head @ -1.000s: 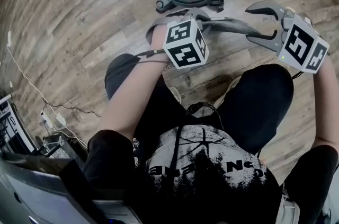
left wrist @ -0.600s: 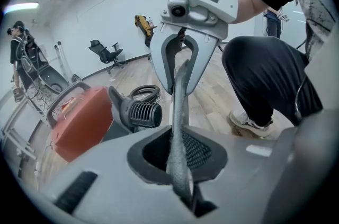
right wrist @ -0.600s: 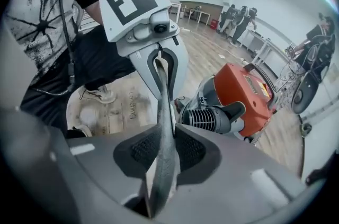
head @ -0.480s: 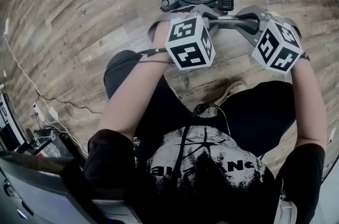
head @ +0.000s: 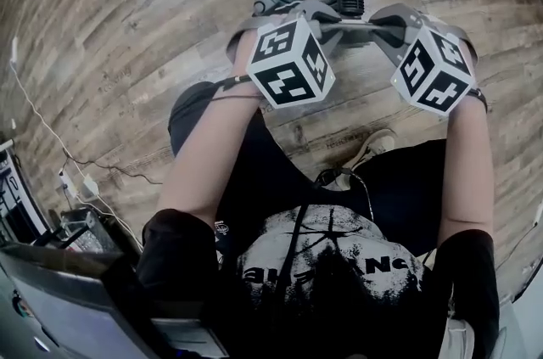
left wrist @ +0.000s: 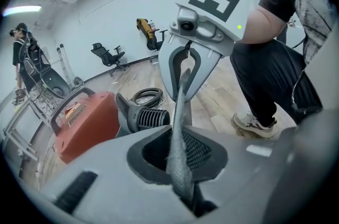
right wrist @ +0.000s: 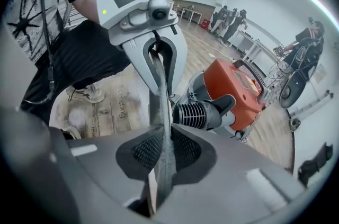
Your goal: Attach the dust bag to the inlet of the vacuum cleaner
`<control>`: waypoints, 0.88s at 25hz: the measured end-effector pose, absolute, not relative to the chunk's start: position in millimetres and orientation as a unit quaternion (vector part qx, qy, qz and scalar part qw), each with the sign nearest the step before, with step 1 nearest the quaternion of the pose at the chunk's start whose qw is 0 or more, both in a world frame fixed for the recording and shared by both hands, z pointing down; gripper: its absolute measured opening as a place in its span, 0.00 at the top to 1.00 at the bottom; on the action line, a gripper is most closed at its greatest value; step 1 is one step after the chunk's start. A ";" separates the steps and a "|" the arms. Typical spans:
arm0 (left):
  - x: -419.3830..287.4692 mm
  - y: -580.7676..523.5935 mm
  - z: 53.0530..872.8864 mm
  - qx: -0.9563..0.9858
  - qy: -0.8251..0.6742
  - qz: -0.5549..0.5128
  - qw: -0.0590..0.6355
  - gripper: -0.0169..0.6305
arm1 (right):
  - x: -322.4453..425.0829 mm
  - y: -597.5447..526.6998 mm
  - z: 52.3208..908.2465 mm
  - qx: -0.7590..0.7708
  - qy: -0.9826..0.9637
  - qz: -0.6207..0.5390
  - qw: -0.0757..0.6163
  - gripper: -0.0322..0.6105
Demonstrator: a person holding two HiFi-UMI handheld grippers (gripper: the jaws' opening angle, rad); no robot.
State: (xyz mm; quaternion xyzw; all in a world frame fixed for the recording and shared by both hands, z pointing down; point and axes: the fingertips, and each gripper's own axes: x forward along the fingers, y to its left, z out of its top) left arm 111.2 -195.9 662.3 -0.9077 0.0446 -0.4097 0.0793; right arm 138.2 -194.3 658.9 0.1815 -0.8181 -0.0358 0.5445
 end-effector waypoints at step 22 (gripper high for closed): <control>113.5 -219.3 665.3 -0.866 0.073 -0.479 0.123 0.90 | 140.1 -210.8 675.6 0.187 -0.832 -0.037 0.521 0.89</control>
